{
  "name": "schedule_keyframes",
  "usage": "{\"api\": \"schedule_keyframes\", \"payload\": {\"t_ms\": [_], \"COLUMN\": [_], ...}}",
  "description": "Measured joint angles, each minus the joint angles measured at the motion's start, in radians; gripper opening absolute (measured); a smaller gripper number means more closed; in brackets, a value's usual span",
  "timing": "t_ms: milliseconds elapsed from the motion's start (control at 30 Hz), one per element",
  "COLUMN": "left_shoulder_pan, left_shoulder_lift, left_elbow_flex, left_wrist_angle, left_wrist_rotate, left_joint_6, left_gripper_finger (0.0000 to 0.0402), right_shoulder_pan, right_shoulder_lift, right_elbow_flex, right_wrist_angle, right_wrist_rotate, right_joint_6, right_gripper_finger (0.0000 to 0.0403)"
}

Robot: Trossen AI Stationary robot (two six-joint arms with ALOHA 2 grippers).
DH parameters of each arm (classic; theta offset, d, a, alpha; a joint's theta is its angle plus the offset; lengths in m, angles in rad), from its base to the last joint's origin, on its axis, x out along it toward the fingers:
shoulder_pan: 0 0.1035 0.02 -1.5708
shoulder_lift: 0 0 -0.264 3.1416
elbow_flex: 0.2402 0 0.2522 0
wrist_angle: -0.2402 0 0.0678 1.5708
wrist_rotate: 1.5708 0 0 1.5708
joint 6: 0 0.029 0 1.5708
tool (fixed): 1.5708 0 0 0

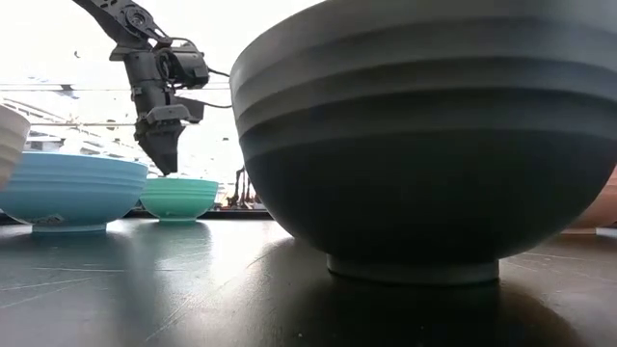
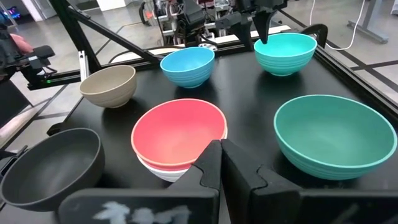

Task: Nest bowls inside each other
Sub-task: Stack the light blue bowl on top of the orange bowl

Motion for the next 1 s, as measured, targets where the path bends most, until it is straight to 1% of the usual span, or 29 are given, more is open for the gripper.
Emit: {"api": "schedule_keyframes", "payload": {"t_ms": [333,800,900,1000], "left_shoulder_pan": [-0.008,-0.008,-0.011,-0.011], "left_shoulder_lift": [0.0,0.001,0.027,0.062], "left_elbow_flex": [0.0,0.0,0.0,-0.001], "left_wrist_angle": [0.003,-0.004,-0.005,-0.007], "left_wrist_rotate": [-0.015,-0.001,0.005,-0.015], "left_joint_6": [-0.005,-0.006,-0.007,-0.006], "left_gripper_finger": [0.0253,0.0253,0.0253,0.0253], "right_shoulder_pan": [0.0,0.0,0.0,0.0], "right_shoulder_lift": [0.0,0.0,0.0,0.0], "right_elbow_flex": [0.0,0.0,-0.002,-0.015], "right_wrist_angle": [0.0,0.0,0.004,0.008], "right_wrist_rotate": [0.0,0.0,0.0,0.0], "right_joint_6": [0.0,0.0,0.0,0.0], "right_gripper_finger": [0.0,0.0,0.0,0.0]}}
